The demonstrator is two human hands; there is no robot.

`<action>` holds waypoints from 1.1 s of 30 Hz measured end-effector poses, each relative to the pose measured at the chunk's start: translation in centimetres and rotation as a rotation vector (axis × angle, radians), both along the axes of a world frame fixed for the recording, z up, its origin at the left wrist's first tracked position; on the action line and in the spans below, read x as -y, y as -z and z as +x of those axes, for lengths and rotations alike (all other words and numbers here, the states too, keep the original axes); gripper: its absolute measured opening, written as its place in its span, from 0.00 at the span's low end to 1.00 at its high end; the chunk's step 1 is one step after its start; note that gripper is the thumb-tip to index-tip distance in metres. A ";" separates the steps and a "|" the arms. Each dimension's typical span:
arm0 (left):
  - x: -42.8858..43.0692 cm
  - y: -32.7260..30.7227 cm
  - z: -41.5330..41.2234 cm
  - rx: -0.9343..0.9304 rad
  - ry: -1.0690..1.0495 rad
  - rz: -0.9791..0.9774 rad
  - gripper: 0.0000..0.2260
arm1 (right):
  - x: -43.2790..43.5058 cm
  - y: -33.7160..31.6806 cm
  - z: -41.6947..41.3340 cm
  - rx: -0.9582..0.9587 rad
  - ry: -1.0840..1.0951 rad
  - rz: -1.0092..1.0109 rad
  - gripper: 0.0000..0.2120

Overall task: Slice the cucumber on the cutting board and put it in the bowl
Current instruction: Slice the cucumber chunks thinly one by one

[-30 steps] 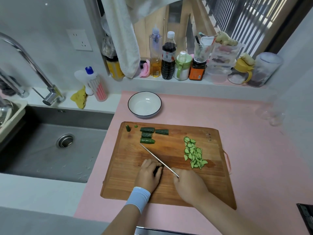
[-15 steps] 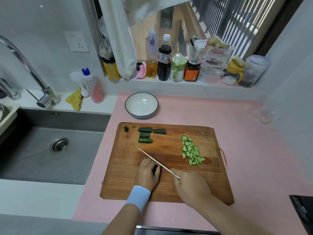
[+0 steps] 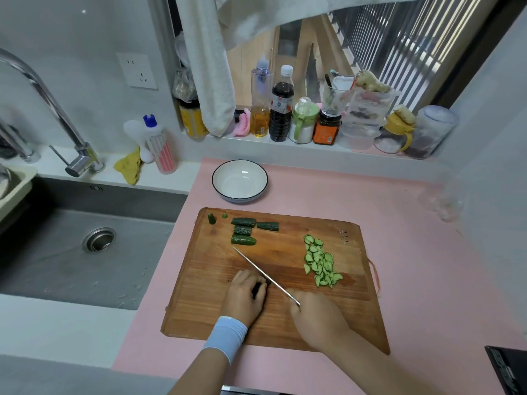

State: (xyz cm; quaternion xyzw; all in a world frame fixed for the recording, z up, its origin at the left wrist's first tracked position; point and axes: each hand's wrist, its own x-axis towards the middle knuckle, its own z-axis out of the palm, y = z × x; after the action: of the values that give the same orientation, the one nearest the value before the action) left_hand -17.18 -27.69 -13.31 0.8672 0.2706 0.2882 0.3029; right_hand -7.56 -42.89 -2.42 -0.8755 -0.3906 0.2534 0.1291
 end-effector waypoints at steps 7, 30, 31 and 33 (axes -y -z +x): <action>0.1 -0.1 -0.1 0.007 -0.004 0.010 0.08 | -0.6 0.2 0.0 0.016 -0.019 0.006 0.14; 0.5 -0.3 -0.1 0.004 -0.022 0.037 0.07 | -0.9 0.2 0.1 0.015 -0.031 0.009 0.13; 0.5 -0.2 -0.2 0.001 -0.019 0.051 0.06 | -0.9 0.4 0.0 0.017 -0.032 0.016 0.13; 0.5 -0.3 -0.2 0.000 -0.019 0.068 0.06 | -0.7 0.6 -0.1 0.027 -0.033 0.024 0.12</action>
State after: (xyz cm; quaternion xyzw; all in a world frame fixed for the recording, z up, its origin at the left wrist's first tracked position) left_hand -17.39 -28.21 -13.05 0.8744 0.2690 0.2999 0.2704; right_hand -7.67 -42.18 -3.03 -0.8707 -0.4097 0.2391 0.1301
